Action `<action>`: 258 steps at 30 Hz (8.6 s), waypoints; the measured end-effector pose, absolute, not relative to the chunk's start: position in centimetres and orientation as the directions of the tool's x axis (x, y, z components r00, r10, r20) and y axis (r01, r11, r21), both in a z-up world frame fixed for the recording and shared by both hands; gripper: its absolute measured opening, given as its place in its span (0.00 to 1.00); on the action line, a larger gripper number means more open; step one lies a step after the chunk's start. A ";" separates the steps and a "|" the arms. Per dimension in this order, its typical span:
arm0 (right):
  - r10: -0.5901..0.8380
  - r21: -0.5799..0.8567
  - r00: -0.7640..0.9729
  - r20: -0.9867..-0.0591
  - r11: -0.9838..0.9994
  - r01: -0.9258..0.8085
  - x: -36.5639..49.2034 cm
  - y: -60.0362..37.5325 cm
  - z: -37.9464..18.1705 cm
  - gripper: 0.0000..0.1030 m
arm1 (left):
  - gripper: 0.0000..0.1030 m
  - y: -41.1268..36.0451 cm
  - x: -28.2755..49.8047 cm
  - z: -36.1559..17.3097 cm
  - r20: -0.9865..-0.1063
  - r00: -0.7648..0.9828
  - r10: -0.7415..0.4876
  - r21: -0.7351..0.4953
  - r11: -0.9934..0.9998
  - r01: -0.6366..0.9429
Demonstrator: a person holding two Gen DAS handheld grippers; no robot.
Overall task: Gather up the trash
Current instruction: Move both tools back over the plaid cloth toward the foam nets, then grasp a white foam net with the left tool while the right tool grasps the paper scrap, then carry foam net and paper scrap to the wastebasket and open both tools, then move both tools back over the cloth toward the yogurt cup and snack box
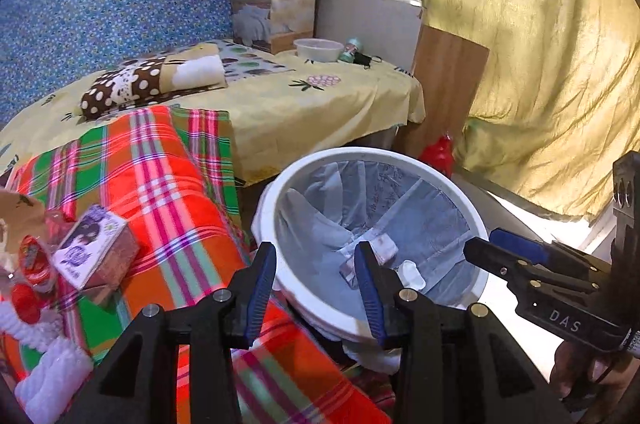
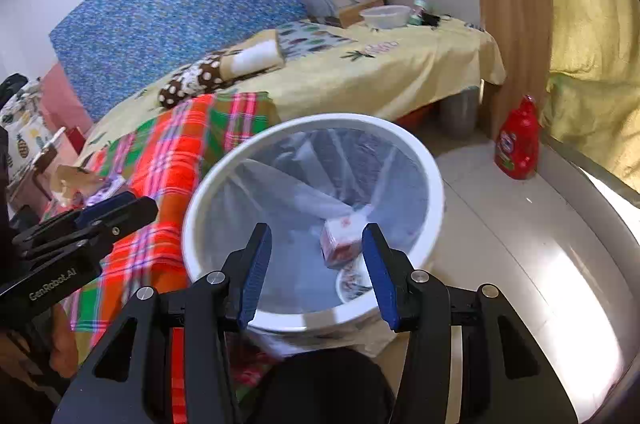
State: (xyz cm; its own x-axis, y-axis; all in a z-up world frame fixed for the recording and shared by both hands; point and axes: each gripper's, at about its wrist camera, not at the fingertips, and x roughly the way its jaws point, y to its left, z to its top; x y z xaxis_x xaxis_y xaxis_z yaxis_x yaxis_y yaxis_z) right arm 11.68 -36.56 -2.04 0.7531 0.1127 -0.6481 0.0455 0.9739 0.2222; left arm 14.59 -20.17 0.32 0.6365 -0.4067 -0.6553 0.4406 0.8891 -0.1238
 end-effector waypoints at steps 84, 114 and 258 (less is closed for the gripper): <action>0.472 0.196 0.628 -0.618 0.867 -0.459 14.0 -16.5 0.0 0.48 | 0.23 4.1 5.6 -0.6 -0.675 0.730 -0.103 -0.113 0.993 0.036; 0.482 0.155 0.579 -0.657 0.838 -0.523 20.6 -8.7 -0.4 0.28 | 0.23 11.7 7.8 0.3 -0.630 0.776 -0.006 -0.183 0.973 -0.141; 0.383 0.254 0.688 -0.617 0.924 -0.286 13.0 -20.9 -0.2 0.59 | 0.39 -1.3 7.7 0.8 -0.646 0.744 -0.172 -0.155 0.984 0.093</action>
State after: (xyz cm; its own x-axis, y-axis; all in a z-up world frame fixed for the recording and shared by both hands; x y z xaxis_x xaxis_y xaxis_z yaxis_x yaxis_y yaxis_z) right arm 13.01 -20.87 -0.22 0.6877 0.3826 -0.6169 -0.2860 0.9239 0.2542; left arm 7.71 -1.33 0.81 0.7439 -0.1721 -0.6457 0.0934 0.9836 -0.1545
